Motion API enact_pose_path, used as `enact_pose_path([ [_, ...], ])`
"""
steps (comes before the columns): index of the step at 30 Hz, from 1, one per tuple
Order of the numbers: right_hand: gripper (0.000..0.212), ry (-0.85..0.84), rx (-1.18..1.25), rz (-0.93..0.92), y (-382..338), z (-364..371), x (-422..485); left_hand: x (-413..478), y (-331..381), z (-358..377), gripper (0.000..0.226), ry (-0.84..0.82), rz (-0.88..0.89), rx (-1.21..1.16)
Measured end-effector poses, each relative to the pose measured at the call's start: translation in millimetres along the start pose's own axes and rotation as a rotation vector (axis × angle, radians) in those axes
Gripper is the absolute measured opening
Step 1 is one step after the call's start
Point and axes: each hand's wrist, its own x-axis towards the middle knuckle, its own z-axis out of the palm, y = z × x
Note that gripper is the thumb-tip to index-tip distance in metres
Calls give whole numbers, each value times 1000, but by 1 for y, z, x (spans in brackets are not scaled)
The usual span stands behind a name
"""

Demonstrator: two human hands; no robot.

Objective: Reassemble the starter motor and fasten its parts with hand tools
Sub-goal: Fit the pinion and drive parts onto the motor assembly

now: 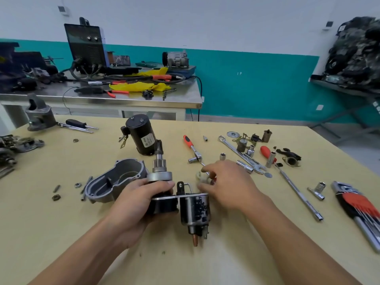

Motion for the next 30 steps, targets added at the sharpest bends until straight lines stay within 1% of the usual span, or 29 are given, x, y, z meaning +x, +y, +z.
enact_pose_path([
  [3, 41, -76, -97, -53, -5, 3, -1, 3, -2, -2, 2, 35, -86, 42],
  [5, 46, -130, -132, -65, -6, 3, -3, 4, -3, -3, 9, 45, -130, 89],
  [7, 47, -140, -143, -64, -7, 3, -3, 5, -5, -3, 14, 37, -143, 141],
  [9, 42, -142, -156, -63, -7, 1, -4, 6, -5, -4, 15, 14, -141, 186],
  [13, 22, -129, -133, -54, -9, -1, -7, 8, -3, -9, 24, -12, -156, 293],
  [16, 15, -119, -124, -29, -10, -2, -7, 9, -1, -13, 28, -35, -175, 378],
  [19, 19, -126, -97, 2, -9, -2, -8, 9, 1, -16, 32, -37, -162, 520],
  [21, 24, -127, -72, 23, -8, -2, -8, 9, 1, -17, 29, 0, -133, 586],
  [24, 32, -101, -65, 62, -6, 0, -8, 9, -1, -17, 36, 32, -93, 696],
  [26, 35, -51, -68, 84, -4, 3, -7, 9, -1, -16, 39, 41, -65, 731],
  [28, 40, 29, -42, 112, -4, 2, -6, 9, -1, -16, 40, 41, -45, 718],
  [30, 44, 100, 77, 132, -4, -3, -7, 8, 0, -16, 44, 23, -30, 703],
])
